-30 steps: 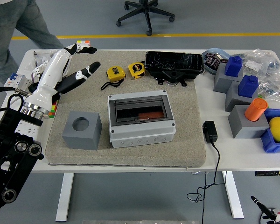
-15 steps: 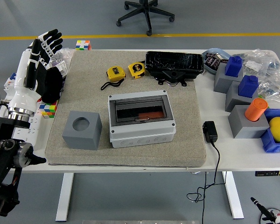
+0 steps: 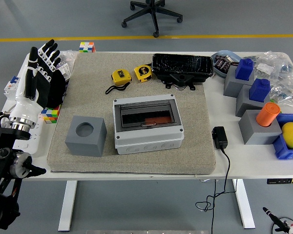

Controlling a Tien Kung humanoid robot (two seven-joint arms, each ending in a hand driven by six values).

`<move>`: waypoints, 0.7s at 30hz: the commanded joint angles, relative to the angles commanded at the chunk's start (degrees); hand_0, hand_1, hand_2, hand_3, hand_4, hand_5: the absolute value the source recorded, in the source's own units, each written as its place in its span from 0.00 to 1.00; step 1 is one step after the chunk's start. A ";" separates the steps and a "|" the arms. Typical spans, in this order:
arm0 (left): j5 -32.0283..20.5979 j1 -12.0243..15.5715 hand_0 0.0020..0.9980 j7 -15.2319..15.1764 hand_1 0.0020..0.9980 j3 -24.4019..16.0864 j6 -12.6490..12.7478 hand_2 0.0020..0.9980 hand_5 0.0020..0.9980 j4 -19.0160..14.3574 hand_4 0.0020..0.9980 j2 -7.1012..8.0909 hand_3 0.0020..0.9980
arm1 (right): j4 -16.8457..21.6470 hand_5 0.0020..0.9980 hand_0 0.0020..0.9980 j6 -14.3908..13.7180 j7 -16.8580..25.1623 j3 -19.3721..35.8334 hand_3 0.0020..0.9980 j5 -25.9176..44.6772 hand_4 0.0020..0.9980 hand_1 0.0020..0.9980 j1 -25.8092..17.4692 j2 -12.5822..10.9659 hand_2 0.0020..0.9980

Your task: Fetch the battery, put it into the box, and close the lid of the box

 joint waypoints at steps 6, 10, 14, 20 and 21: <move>11.92 0.13 0.99 5.13 1.00 -2.16 -1.00 0.96 0.97 -1.28 1.00 0.85 0.93 | 0.00 1.00 0.86 0.02 -0.01 -0.21 0.85 -0.07 1.00 0.81 -0.06 0.01 0.79; 20.43 0.41 0.99 8.83 1.00 -3.87 -2.61 0.96 0.97 -2.27 1.00 0.31 0.93 | 0.00 1.00 0.86 0.05 -0.04 -0.32 0.85 -0.35 1.00 0.81 -0.11 0.18 0.79; 22.29 0.74 0.97 9.20 0.98 -4.18 -2.53 0.95 0.97 -1.92 1.00 -0.36 0.91 | 0.00 1.00 0.86 0.04 -0.04 -0.47 0.85 -0.55 1.00 0.81 -0.30 0.23 0.79; 19.38 1.27 0.90 7.35 0.93 -4.26 -0.42 0.90 0.99 -0.16 1.00 -0.88 0.87 | 0.00 1.00 0.86 0.07 -0.04 -0.64 0.85 -0.88 1.00 0.81 -0.91 0.34 0.79; 18.96 1.37 0.90 7.12 0.93 -4.23 -0.35 0.90 0.99 0.06 1.00 -0.94 0.87 | 0.00 1.00 0.86 0.07 -0.03 -0.64 0.85 -0.89 1.00 0.81 -1.00 0.37 0.79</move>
